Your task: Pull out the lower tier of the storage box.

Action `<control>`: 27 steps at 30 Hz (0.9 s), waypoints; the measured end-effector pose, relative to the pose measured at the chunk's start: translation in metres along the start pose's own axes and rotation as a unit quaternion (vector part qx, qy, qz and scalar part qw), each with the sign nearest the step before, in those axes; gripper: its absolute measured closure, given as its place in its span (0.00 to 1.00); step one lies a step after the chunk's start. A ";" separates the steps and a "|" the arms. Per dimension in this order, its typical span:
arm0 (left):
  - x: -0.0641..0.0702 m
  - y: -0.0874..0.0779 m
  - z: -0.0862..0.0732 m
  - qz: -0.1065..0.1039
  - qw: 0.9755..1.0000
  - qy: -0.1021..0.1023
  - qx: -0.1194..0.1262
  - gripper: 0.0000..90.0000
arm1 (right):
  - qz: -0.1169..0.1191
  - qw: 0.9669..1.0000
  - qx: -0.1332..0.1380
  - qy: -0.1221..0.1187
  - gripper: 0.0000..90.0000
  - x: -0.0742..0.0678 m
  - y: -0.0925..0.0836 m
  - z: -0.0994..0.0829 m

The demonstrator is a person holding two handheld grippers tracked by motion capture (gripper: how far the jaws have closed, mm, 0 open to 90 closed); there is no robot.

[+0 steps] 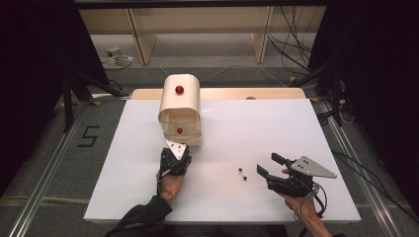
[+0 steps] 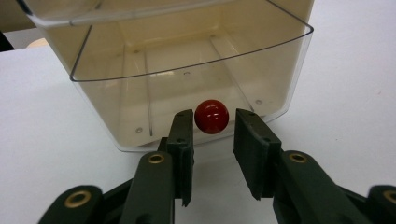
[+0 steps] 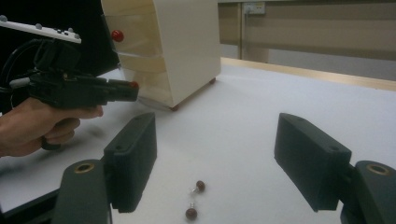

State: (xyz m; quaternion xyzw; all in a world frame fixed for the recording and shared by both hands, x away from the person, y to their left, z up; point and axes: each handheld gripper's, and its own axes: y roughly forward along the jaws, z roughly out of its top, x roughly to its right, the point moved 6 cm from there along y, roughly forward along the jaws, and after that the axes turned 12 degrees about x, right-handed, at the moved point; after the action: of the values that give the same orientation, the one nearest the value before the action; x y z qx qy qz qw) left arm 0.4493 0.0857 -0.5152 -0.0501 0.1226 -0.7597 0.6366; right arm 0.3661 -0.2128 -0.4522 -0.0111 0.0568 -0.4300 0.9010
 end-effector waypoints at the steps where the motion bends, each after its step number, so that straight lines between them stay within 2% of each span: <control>1: 0.000 0.000 0.000 0.002 1.000 0.000 0.000 0.75 | 0.001 1.000 0.000 0.000 0.34 0.000 0.000 0.000; 7: -0.001 0.000 0.001 0.004 1.000 -0.006 0.001 0.80 | -0.001 1.000 -0.001 0.003 0.34 0.000 0.000 0.000; 20: 0.000 -0.007 0.001 0.002 1.000 -0.011 -0.006 0.81 | -0.003 1.000 -0.002 0.003 0.34 0.001 -0.001 0.000; 27: 0.001 -0.014 -0.001 0.000 1.000 -0.005 -0.008 0.80 | -0.002 1.000 -0.001 0.001 0.34 0.000 -0.001 0.000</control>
State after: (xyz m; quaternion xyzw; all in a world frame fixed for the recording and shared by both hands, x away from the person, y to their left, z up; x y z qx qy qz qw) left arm 0.4354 0.0871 -0.5127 -0.0593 0.1253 -0.7585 0.6367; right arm 0.3653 -0.2132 -0.4521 -0.0120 0.0585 -0.4320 0.8999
